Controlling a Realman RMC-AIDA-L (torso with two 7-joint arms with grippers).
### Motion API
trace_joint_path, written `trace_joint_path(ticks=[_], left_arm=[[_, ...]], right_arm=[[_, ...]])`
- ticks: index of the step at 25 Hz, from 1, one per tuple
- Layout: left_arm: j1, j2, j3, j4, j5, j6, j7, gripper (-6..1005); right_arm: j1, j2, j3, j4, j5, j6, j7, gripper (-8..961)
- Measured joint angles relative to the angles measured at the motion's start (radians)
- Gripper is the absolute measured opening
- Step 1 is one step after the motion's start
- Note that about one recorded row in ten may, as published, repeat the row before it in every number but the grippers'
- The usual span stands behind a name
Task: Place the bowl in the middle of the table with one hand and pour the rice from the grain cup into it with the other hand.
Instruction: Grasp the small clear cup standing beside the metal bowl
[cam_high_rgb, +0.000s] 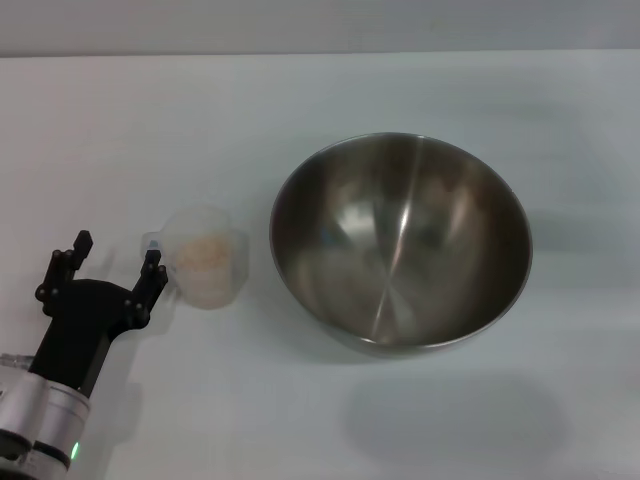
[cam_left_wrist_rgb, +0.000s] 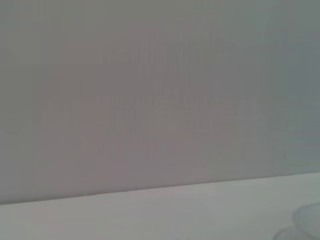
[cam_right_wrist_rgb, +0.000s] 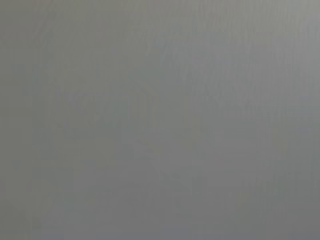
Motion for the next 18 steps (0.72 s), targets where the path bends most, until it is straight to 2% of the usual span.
trace_joint_path(ticks=[17, 18], left_arm=[[-0.032, -0.002, -0.046, 0.012, 0.003, -0.052, -0.010, 691], [-0.032, -0.002, -0.046, 0.012, 0.003, -0.052, -0.010, 657]], right_arm=[[0.000, 0.004, 0.000, -0.007, 0.000, 0.000, 0.000, 544], [0.000, 0.004, 0.000, -0.007, 0.000, 0.000, 0.000, 544]])
